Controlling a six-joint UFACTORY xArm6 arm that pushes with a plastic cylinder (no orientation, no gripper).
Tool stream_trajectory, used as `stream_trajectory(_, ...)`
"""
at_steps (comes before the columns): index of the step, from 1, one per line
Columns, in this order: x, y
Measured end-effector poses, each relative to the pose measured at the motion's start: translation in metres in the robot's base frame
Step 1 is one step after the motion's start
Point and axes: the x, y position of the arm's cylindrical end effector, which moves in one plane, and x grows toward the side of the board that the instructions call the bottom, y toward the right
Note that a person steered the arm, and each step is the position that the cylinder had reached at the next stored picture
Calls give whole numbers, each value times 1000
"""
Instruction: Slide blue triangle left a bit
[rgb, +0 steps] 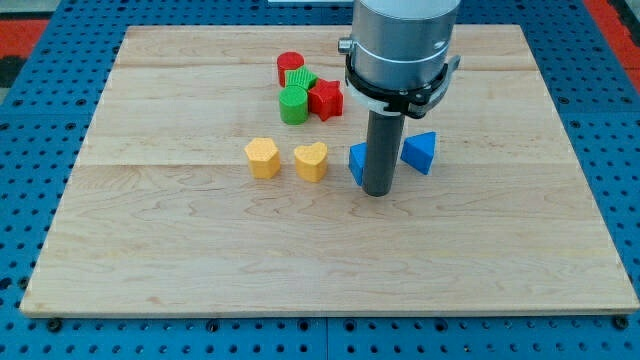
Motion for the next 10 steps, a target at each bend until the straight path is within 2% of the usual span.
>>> stream_trajectory(3, 0, 9)
stream_trajectory(4, 4, 28)
stream_trajectory(5, -5, 111)
stream_trajectory(6, -48, 191)
stream_trajectory(7, -49, 183)
stream_trajectory(10, -40, 98)
